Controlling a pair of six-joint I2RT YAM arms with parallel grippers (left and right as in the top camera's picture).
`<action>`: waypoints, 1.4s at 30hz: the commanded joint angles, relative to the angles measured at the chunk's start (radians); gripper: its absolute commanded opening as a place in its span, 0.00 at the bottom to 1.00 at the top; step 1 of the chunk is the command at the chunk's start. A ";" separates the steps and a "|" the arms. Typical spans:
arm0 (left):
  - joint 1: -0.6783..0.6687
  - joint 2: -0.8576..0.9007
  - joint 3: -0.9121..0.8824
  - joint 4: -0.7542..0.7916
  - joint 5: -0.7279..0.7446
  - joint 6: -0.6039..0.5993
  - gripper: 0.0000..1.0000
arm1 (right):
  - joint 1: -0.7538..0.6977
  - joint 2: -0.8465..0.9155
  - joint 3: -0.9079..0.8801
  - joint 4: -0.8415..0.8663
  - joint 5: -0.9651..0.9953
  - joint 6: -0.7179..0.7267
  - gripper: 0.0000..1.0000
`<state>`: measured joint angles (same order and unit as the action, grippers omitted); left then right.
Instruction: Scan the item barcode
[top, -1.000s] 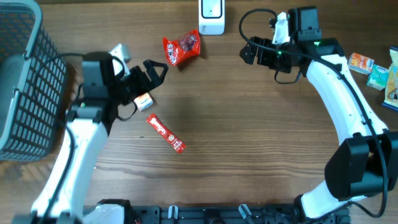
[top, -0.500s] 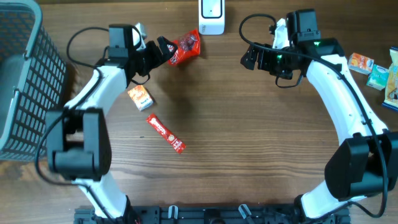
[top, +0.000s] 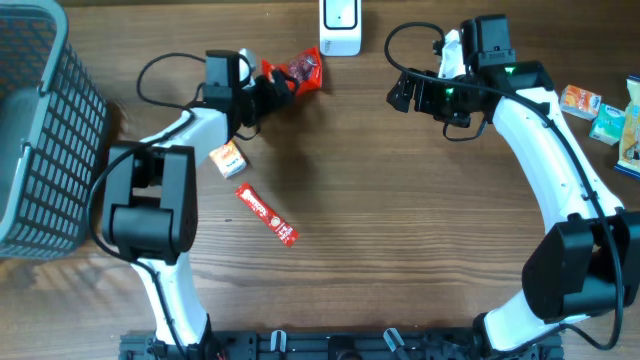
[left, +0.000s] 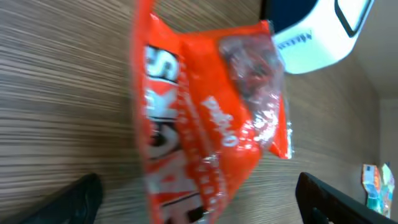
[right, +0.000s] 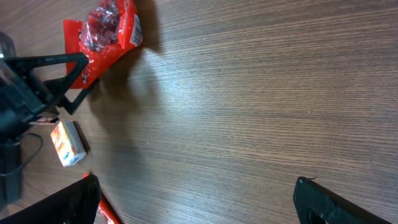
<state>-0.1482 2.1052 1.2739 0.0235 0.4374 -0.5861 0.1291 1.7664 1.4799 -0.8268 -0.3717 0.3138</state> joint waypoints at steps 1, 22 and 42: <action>-0.032 0.027 0.009 0.015 -0.066 -0.006 0.93 | -0.002 0.012 -0.003 0.002 0.013 0.000 1.00; -0.041 0.027 0.009 0.075 -0.304 -0.006 0.24 | -0.002 0.012 -0.003 -0.004 0.013 0.000 1.00; -0.047 -0.210 0.009 -0.473 -0.025 0.039 0.04 | -0.002 0.012 -0.003 -0.027 0.013 0.002 1.00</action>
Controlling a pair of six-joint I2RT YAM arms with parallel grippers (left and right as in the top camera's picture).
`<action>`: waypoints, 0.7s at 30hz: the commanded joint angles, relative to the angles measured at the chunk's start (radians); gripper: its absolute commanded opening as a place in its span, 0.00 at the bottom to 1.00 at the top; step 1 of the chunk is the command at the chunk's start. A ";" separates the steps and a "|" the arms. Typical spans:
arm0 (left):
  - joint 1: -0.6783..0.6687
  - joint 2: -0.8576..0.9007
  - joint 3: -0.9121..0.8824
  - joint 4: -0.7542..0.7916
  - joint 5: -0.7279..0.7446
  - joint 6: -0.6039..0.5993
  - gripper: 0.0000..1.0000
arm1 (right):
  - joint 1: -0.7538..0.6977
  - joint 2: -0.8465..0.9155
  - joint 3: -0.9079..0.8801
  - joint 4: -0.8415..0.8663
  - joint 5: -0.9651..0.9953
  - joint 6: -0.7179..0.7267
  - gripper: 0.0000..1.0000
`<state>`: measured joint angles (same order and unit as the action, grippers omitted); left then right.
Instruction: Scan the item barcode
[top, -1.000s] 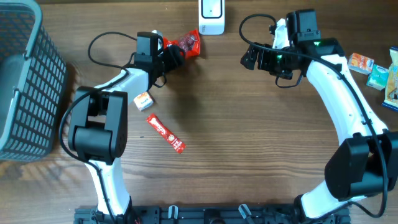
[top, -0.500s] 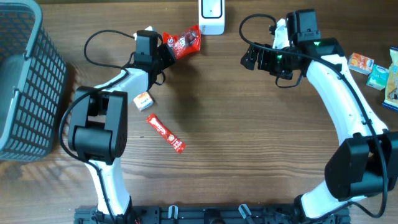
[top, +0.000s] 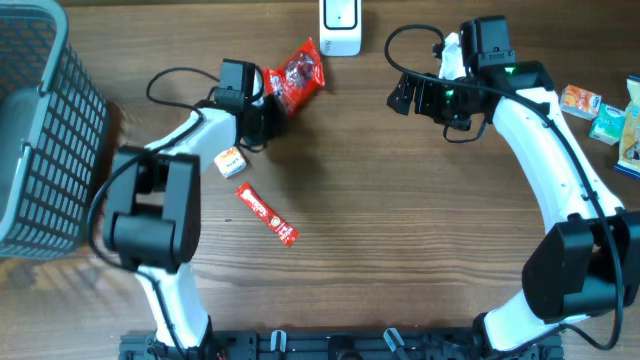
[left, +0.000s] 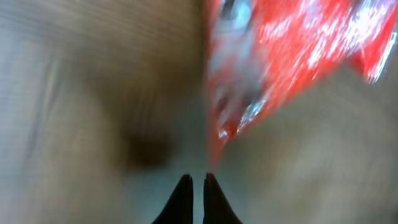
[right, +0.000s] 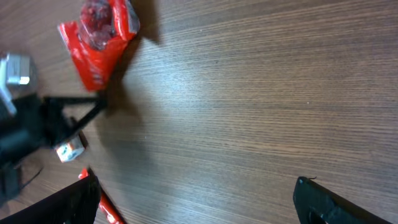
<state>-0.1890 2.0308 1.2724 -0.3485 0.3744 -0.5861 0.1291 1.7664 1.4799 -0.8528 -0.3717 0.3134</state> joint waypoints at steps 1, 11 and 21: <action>-0.010 -0.159 0.011 -0.141 0.040 0.053 0.04 | -0.002 0.012 -0.003 -0.001 0.012 0.003 1.00; -0.094 -0.400 0.011 -0.190 -0.304 0.100 0.49 | -0.002 0.012 -0.003 -0.002 -0.034 0.005 1.00; -0.090 -0.237 0.011 0.448 -0.346 0.163 0.89 | -0.002 0.012 -0.003 0.000 -0.032 0.001 1.00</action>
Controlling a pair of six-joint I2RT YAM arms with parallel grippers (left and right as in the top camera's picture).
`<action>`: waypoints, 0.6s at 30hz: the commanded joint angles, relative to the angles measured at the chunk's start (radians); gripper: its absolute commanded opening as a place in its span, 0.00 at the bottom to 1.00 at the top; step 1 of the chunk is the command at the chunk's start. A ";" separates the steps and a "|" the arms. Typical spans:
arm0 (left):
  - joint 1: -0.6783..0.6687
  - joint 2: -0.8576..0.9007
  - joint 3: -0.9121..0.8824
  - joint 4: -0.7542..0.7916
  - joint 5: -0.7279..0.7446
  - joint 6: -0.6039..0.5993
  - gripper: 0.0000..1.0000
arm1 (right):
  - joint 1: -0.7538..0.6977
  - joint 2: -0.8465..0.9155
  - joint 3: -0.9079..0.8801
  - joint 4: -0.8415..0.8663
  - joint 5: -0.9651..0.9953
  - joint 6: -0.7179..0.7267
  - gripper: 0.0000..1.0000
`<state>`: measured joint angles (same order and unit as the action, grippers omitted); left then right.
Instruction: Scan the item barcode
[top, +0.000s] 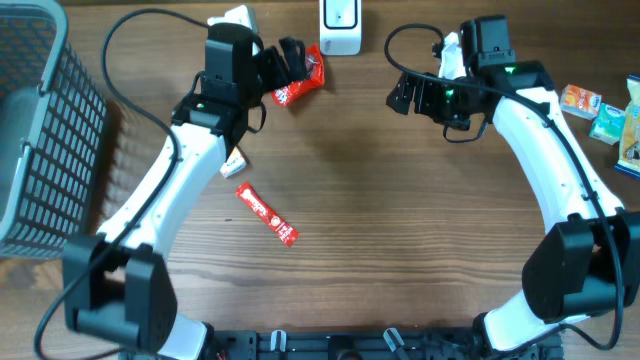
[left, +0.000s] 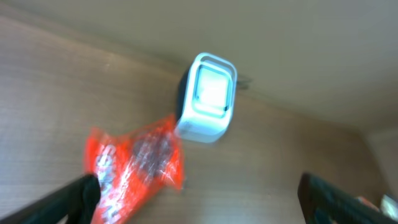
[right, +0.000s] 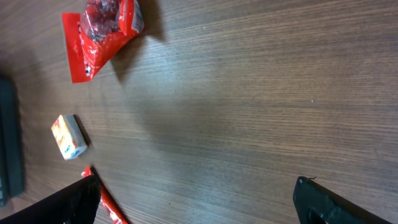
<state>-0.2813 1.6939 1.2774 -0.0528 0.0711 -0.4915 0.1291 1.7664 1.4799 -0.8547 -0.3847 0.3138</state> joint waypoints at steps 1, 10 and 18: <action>0.003 0.130 0.006 0.211 -0.043 0.088 0.87 | -0.002 0.012 -0.003 0.001 -0.019 0.000 1.00; 0.004 0.434 0.006 0.606 -0.047 0.134 0.66 | -0.002 0.012 -0.003 -0.016 0.008 -0.001 1.00; 0.002 0.568 0.006 0.545 0.007 0.148 0.66 | -0.002 0.012 -0.003 -0.017 0.034 0.000 1.00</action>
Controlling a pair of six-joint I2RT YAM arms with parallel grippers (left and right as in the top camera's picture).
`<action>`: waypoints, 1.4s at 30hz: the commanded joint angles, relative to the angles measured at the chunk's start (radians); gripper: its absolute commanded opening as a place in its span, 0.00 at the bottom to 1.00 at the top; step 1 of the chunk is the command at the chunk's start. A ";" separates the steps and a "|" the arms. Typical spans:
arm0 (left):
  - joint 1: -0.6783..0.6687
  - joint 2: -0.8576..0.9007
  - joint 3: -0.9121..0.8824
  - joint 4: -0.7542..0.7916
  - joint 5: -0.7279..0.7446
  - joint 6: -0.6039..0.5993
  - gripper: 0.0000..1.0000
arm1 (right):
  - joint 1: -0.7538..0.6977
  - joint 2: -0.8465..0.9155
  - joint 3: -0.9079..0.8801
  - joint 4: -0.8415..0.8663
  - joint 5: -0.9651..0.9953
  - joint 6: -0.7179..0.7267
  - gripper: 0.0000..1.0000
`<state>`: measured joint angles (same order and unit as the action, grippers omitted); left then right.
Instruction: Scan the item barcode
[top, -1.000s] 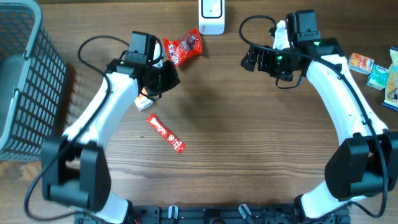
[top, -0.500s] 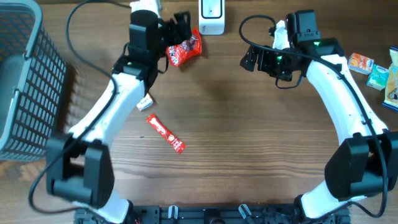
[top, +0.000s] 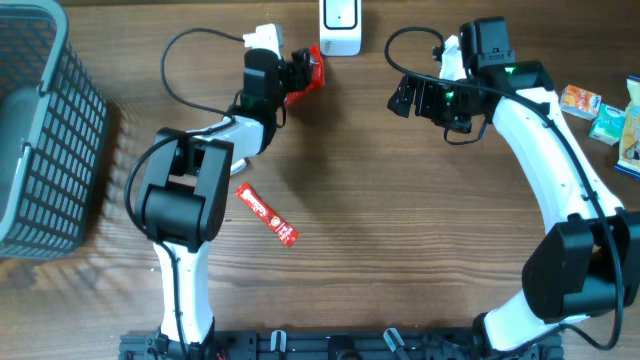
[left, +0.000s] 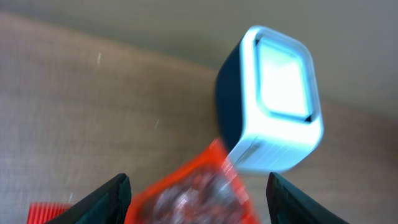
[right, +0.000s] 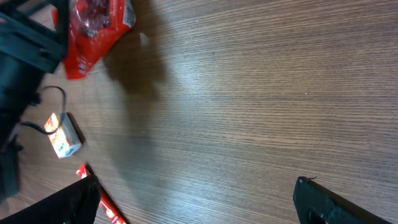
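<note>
The red snack bag (top: 312, 68) is held just in front of the white barcode scanner (top: 340, 28) at the table's far edge. My left gripper (top: 292, 72) is on its left side. In the left wrist view the blurred bag (left: 193, 200) fills the narrowed gap between the fingers of the left gripper (left: 196, 202), with the scanner (left: 280, 112) right behind it. The right wrist view shows the bag (right: 93, 31) at top left. My right gripper (top: 403, 95) hovers open over bare wood, its fingers (right: 81, 199) wide apart and nothing between them.
A grey basket (top: 40, 130) stands at the left edge. A red stick packet (top: 267, 215) lies mid-table. A small orange box (right: 64, 138) sits near the left arm. Several small packets (top: 600, 115) lie at the right edge.
My left gripper was wide open above the bag lying before the scanner. Now it is low and close, its fingers narrowed around the bag. The right arm has not moved.
My left gripper first had the bag between wide fingers near the scanner. Then its fingers were shut with the bag lying beyond them. After that it was raised and open over the bag and scanner. Now it grips the bag before the scanner.
</note>
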<state>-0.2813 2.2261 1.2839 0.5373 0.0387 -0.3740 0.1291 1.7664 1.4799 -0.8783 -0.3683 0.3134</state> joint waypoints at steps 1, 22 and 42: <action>0.002 0.042 -0.001 -0.065 0.058 0.030 0.66 | -0.002 0.012 -0.003 0.006 0.018 0.001 1.00; -0.048 -0.225 -0.001 -0.888 0.466 0.023 0.54 | -0.002 0.012 -0.003 -0.006 0.017 0.000 1.00; 0.127 -0.840 -0.003 -1.286 -0.001 -0.031 0.83 | 0.187 0.014 -0.003 0.025 -0.132 0.064 0.63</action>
<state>-0.1864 1.3575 1.2915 -0.6834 0.1322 -0.3950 0.2337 1.7664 1.4796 -0.9035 -0.4824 0.3500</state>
